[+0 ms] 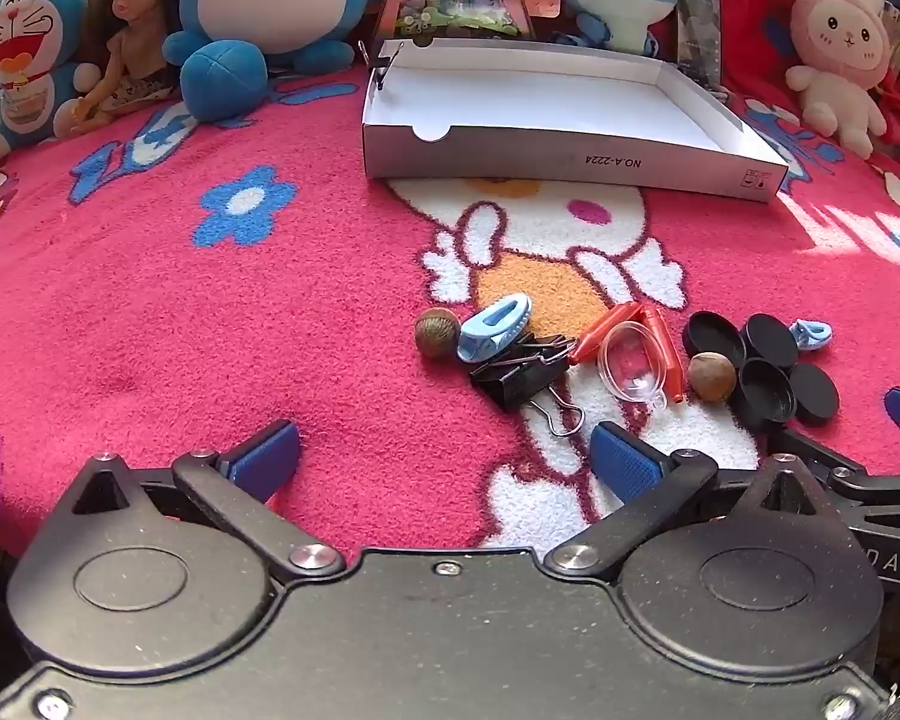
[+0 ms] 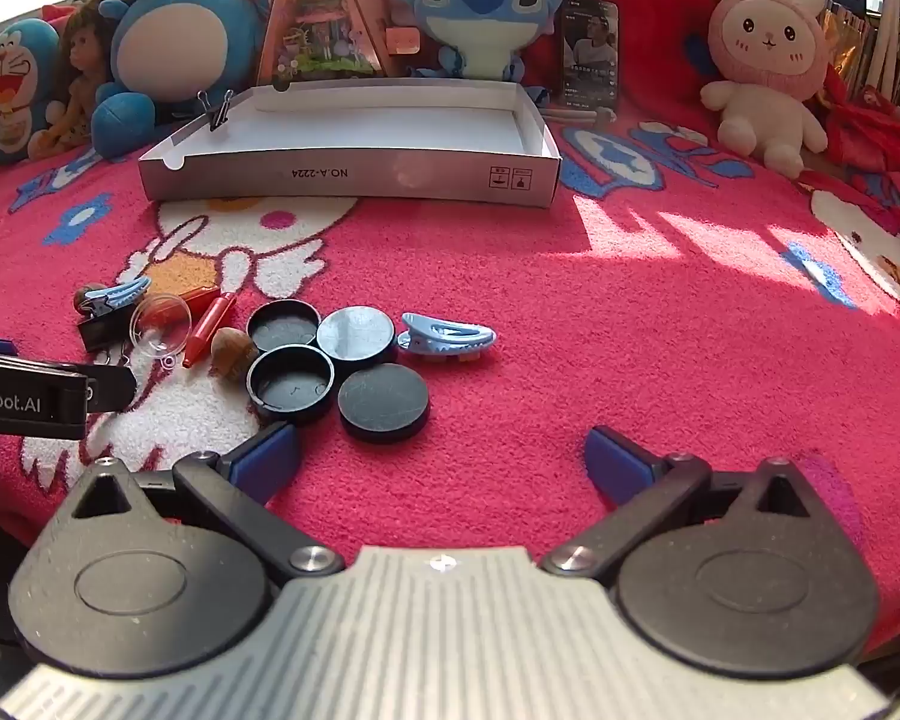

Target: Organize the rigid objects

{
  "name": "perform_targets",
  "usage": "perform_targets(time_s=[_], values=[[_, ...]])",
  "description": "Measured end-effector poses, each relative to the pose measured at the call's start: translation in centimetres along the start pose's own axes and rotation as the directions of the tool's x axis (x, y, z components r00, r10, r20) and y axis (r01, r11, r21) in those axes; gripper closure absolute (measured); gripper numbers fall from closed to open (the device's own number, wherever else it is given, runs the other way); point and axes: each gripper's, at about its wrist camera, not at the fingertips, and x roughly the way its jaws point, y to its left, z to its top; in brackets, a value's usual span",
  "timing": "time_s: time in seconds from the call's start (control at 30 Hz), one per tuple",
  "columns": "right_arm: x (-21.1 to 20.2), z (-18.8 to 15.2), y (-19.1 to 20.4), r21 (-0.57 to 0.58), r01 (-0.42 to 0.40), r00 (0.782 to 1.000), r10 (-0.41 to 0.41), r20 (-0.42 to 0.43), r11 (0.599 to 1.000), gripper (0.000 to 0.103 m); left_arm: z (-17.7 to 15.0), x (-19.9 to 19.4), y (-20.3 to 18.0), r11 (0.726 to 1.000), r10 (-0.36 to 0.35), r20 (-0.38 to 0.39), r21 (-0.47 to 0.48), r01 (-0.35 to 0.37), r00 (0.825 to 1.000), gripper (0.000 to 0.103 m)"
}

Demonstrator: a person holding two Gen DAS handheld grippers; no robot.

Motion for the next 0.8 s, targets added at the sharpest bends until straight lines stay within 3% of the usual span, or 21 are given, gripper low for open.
perform_targets(time_s=[0.8], values=[[-0.24, -0.18, 0.16, 0.000, 0.004, 1.000, -0.004, 0.012, 1.000, 0.000, 0.00, 0.00, -0.01, 1.000, 0.001, 0.003, 0.000, -0.001, 1.000, 0.000]])
